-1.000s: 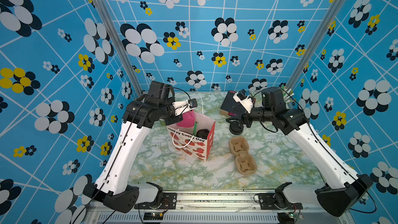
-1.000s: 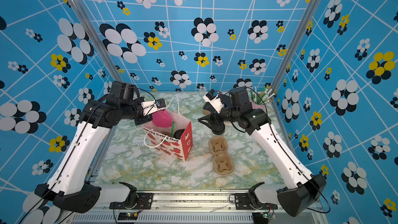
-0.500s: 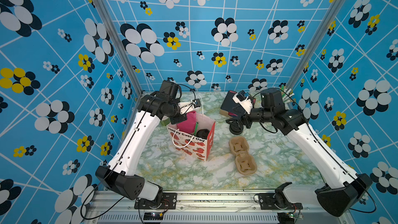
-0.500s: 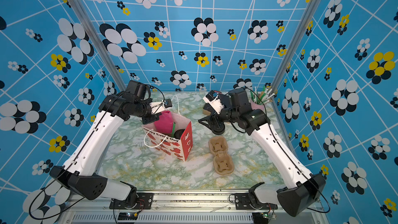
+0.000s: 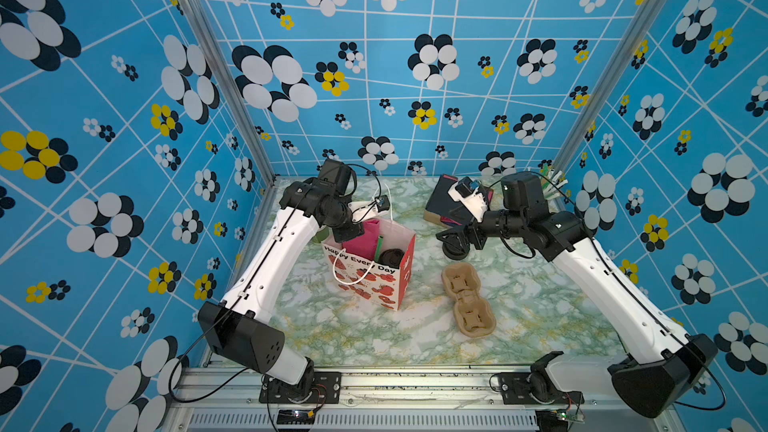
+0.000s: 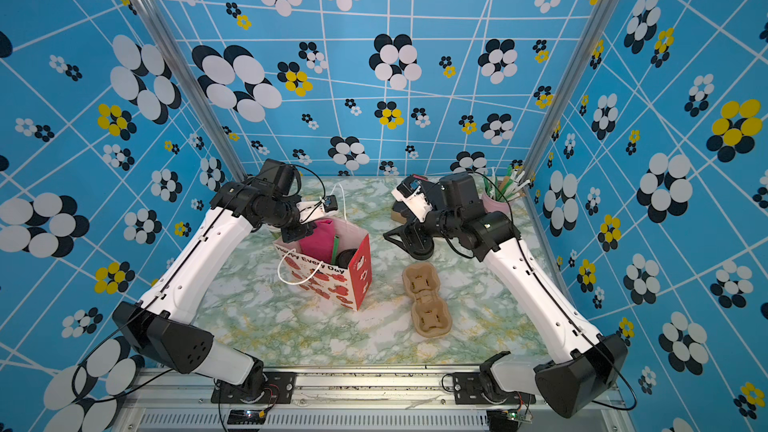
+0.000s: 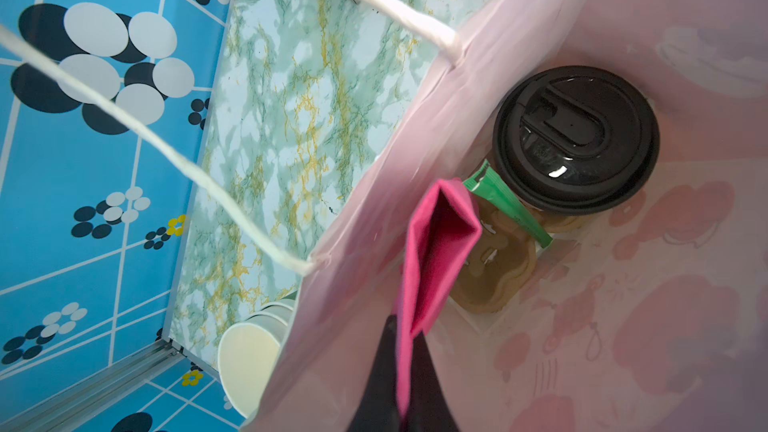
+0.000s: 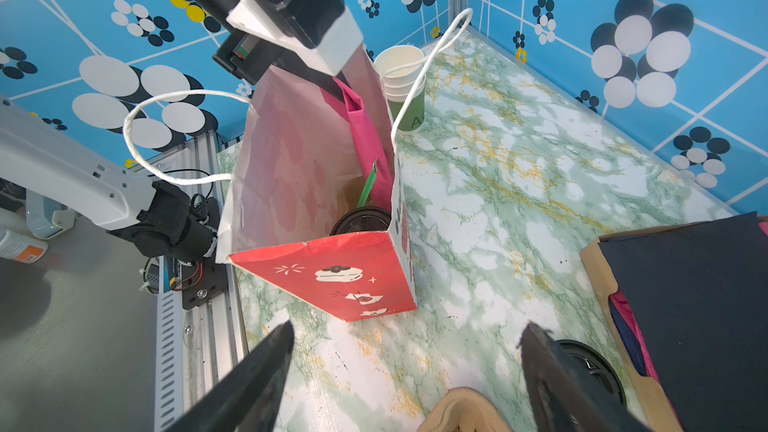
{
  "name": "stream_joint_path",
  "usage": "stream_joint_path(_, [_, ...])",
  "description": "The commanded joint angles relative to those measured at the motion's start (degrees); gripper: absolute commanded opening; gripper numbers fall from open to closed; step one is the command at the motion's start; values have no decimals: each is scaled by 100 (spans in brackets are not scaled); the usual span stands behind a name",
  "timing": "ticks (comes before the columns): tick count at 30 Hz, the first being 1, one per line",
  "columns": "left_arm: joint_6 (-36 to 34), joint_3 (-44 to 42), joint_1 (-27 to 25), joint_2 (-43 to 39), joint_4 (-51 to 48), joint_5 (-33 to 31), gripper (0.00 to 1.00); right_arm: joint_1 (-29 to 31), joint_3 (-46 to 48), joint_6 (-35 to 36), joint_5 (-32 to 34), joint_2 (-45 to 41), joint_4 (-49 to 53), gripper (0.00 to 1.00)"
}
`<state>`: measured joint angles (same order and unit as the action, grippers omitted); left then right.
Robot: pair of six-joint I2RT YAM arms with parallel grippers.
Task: Pack the takeout coffee
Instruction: 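Lower the pink napkin into the bag with the left gripper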
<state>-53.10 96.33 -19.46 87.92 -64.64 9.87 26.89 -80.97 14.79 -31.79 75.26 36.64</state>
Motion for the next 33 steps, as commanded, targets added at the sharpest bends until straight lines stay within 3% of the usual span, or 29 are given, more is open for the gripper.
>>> stream_joint_path(1, [115, -114, 17, 143, -5, 91, 0, 35, 116, 101, 55, -47, 91, 88])
stream_joint_path(24, [248, -256, -21, 501, -27, -88, 0, 29, 99, 157, 111, 41, 232, 88])
stream_joint_path(33, [359, -28, -91, 355, -74, -195, 22, 35, 62, 161, 112, 58, 278, 88])
